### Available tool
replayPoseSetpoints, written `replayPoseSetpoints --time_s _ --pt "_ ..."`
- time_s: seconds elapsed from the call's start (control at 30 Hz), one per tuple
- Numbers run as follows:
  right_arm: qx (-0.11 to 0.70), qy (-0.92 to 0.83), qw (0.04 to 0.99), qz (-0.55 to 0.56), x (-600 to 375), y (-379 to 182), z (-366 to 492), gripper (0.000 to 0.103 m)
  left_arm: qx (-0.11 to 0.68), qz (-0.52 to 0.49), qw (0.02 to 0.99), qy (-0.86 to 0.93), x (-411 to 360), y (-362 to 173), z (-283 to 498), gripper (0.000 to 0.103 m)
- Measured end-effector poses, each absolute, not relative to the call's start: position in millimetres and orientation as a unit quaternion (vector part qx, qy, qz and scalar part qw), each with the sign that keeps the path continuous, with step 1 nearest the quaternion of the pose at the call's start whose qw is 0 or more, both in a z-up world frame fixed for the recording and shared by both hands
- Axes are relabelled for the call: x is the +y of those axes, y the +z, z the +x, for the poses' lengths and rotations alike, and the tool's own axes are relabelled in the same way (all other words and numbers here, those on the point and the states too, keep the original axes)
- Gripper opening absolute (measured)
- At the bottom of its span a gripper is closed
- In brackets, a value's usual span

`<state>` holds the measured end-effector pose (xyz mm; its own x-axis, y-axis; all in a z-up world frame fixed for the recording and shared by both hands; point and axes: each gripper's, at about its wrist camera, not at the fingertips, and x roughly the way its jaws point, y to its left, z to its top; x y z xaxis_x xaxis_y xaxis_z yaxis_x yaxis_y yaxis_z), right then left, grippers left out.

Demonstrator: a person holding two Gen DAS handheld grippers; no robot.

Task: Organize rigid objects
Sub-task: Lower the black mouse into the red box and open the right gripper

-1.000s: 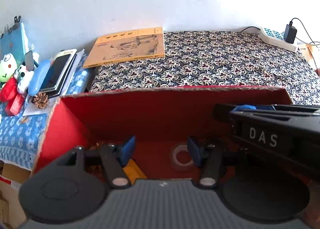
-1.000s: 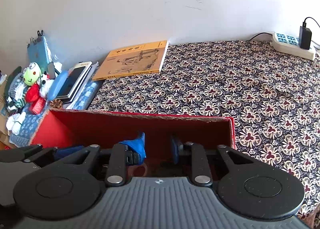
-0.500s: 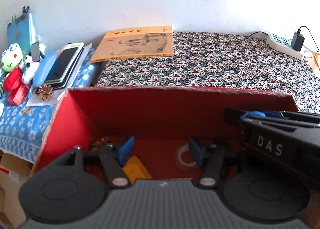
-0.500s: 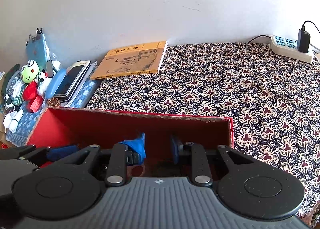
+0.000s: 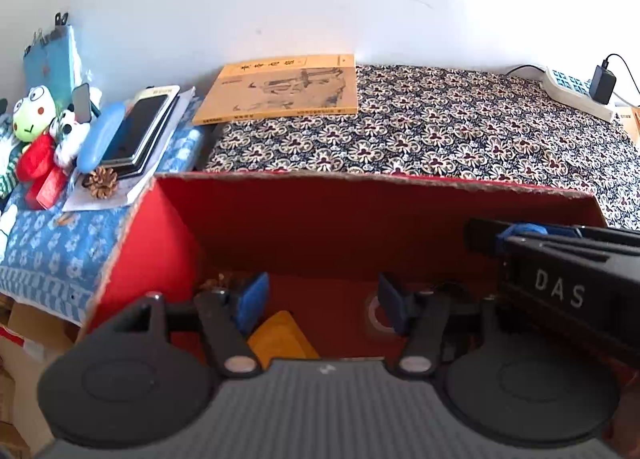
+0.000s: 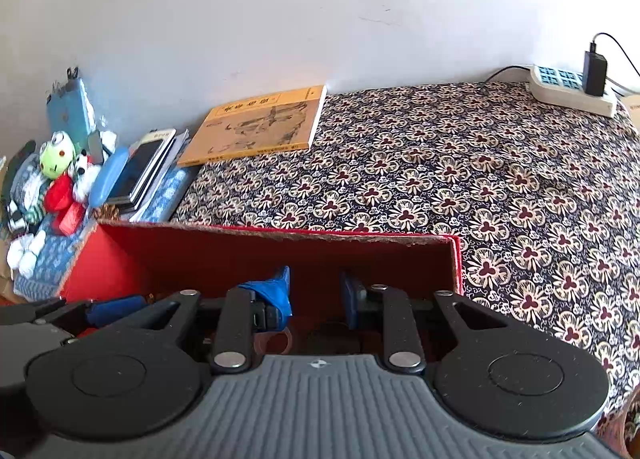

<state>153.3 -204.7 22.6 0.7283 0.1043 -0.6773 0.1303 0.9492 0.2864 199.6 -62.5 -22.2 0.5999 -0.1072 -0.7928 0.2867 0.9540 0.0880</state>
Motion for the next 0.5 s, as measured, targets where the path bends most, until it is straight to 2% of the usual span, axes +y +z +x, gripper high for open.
replayPoseSetpoints --time_s 0.23,0.5 --pt "0.377 -0.056 0.911 0.156 -196.2 27.4 142.0 0.012 0.435 0.122 0.886 -0.102 -55.4 -20.3 196.3 0.060" --pt "0.358 -0.071 0.916 0.165 -186.5 23.8 121.3 0.012 0.431 0.129 0.888 -0.089 -33.6 -17.7 197.0 0.061"
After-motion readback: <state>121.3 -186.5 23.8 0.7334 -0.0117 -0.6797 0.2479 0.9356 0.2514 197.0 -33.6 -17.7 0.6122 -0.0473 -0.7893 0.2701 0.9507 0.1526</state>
